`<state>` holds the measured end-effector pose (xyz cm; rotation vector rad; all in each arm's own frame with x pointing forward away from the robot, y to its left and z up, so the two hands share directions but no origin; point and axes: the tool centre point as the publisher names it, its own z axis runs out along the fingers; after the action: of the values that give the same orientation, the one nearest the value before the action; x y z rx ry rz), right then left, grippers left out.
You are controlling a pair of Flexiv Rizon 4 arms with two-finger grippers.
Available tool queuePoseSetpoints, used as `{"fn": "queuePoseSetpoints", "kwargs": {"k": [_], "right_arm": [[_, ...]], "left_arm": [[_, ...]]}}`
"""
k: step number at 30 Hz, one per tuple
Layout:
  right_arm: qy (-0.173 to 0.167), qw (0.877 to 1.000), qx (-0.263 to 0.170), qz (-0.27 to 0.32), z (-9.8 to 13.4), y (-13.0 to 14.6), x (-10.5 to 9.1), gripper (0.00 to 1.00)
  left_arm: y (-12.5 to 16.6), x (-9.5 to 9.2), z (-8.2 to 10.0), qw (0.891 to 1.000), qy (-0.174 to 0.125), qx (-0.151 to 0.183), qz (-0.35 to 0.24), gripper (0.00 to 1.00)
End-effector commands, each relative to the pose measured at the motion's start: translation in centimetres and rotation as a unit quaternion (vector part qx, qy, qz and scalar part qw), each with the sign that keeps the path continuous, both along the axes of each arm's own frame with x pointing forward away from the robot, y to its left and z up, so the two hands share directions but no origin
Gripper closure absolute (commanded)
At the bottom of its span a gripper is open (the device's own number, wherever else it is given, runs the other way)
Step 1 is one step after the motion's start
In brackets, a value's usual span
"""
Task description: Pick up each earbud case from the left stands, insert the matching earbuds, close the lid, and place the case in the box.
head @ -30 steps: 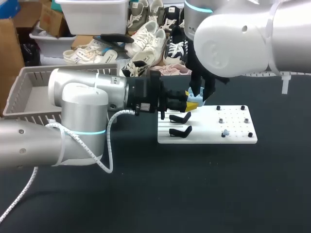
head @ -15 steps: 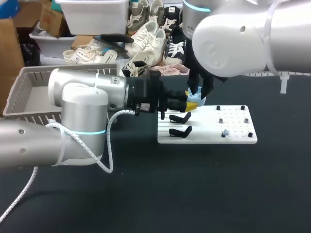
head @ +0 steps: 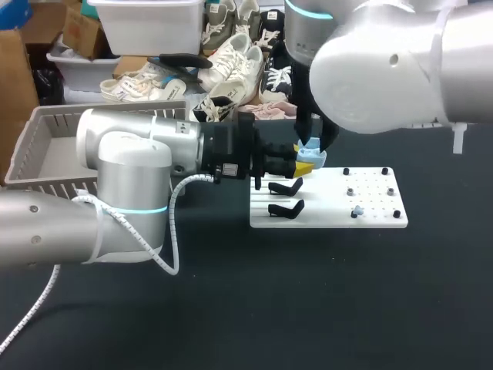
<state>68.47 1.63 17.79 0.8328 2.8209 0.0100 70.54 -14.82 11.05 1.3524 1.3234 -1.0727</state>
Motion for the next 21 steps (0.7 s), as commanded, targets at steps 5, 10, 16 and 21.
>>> {"fn": "queuePoseSetpoints", "kwargs": {"k": [5,10,16,21], "right_arm": [[-0.067,0.997,0.011,0.044,-1.3,-2.8,-2.6,0.68],[-0.083,0.995,0.021,0.059,-2.6,-4.4,-3.1,0.67],[-0.106,0.991,0.020,0.081,-4.3,-5.8,-3.4,0.65],[-0.102,0.991,0.013,0.084,-5.8,-6.3,-3.3,0.66]], "left_arm": [[0.0,0.0,0.0,1.000,-0.001,-0.001,0.001,1.00],[0.0,0.0,0.0,1.000,-0.001,-0.001,0.001,1.00],[0.0,0.0,0.0,1.000,-0.001,-0.001,0.001,1.00],[0.0,0.0,0.0,1.000,-0.001,-0.001,0.001,1.00]]}}
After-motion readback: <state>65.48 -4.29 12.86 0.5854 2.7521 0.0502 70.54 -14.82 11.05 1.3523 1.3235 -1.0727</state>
